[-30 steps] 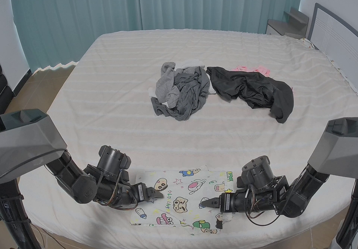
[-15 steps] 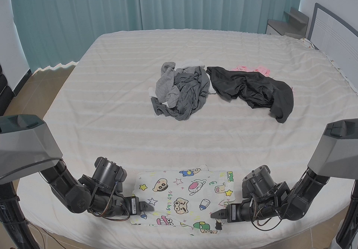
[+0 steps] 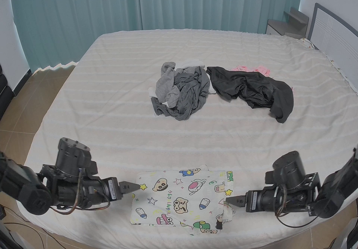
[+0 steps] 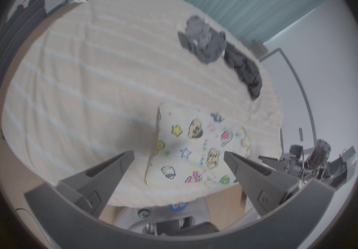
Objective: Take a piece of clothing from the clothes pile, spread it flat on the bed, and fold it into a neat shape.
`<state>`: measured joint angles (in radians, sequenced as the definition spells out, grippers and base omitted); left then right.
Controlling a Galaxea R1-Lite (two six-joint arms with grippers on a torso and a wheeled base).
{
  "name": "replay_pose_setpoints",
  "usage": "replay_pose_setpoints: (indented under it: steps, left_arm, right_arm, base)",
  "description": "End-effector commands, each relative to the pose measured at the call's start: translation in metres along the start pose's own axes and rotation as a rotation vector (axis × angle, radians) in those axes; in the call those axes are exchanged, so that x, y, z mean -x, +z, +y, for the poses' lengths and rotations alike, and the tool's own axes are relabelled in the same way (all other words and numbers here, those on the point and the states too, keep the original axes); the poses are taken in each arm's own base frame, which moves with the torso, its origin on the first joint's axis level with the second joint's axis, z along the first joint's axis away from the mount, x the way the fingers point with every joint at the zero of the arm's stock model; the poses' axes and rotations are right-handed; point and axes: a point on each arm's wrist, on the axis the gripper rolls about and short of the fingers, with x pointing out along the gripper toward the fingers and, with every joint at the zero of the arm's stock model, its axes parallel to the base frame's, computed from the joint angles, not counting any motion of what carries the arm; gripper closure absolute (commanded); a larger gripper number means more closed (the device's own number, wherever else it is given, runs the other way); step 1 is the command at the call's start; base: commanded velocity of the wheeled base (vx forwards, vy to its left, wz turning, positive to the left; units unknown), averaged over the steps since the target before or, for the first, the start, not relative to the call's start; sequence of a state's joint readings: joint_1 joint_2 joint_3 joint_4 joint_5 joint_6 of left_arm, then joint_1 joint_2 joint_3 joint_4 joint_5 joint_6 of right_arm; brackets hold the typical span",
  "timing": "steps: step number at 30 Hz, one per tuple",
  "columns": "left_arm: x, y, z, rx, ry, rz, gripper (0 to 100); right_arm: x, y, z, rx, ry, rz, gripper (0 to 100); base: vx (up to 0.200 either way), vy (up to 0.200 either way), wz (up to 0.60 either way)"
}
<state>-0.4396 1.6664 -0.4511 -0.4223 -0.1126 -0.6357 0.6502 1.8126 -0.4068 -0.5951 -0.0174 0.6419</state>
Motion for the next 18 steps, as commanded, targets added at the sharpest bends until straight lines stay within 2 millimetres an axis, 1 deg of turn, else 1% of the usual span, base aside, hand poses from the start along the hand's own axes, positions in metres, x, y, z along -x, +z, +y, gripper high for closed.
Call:
replay_pose_setpoints:
  steps: [1, 4, 5, 6, 8, 9, 10, 13, 14, 18]
  left_arm:
    - [0.123, -0.008, -0.009, 0.035, -0.077, -0.481, 0]
    - [0.159, -0.024, -0.001, 0.059, -0.014, -0.628, 0]
    - [0.166, -0.027, 0.001, 0.06, -0.004, -0.651, 0]
    - [0.181, -0.037, 0.009, 0.061, 0.025, -0.694, 0]
    - [0.195, -0.048, 0.02, 0.066, 0.06, -0.735, 0]
    - [0.196, -0.049, 0.021, 0.068, 0.065, -0.74, 0]
    - [0.209, -0.06, 0.032, 0.098, 0.121, -0.801, 0]
    - [0.224, -0.076, 0.043, 0.114, 0.203, -0.892, 0]
    - [0.228, -0.082, 0.045, 0.108, 0.239, -0.928, 0]
    - [0.24, -0.104, 0.05, 0.088, 0.39, -1.05, 0]
  right_arm:
    - [0.124, 0.0, -0.008, 0.028, 0.04, -0.463, 0]
    - [0.157, -0.017, -0.026, 0.086, -0.048, -0.586, 0]
    - [0.163, -0.021, -0.029, 0.089, -0.064, -0.611, 0]
    - [0.178, -0.029, -0.039, 0.084, -0.105, -0.666, 0]
    - [0.194, -0.036, -0.051, 0.046, -0.175, -0.733, 0]
    - [0.195, -0.037, -0.052, 0.041, -0.181, -0.738, 0]
    - [0.209, -0.048, -0.064, -0.004, -0.249, -0.792, 0]
    - [0.223, -0.067, -0.075, -0.019, -0.292, -0.848, 0]
    - [0.225, -0.076, -0.079, -0.02, -0.313, -0.858, 0]
    - [0.231, -0.096, -0.087, -0.026, -0.397, -0.906, 0]
  base:
    - [0.0, 0.0, 0.0]
    - [0.0, 0.0, 0.0]
    - [0.0, 0.0, 0.0]
    - [0.0, 0.0, 0.0]
    - [0.0, 0.0, 0.0]
    - [0.0, 0.0, 0.0]
    - [0.0, 0.0, 0.0]
    - [0.0, 0.0, 0.0]
    - [0.0, 0.0, 0.0]
    - [0.0, 0.0, 0.0]
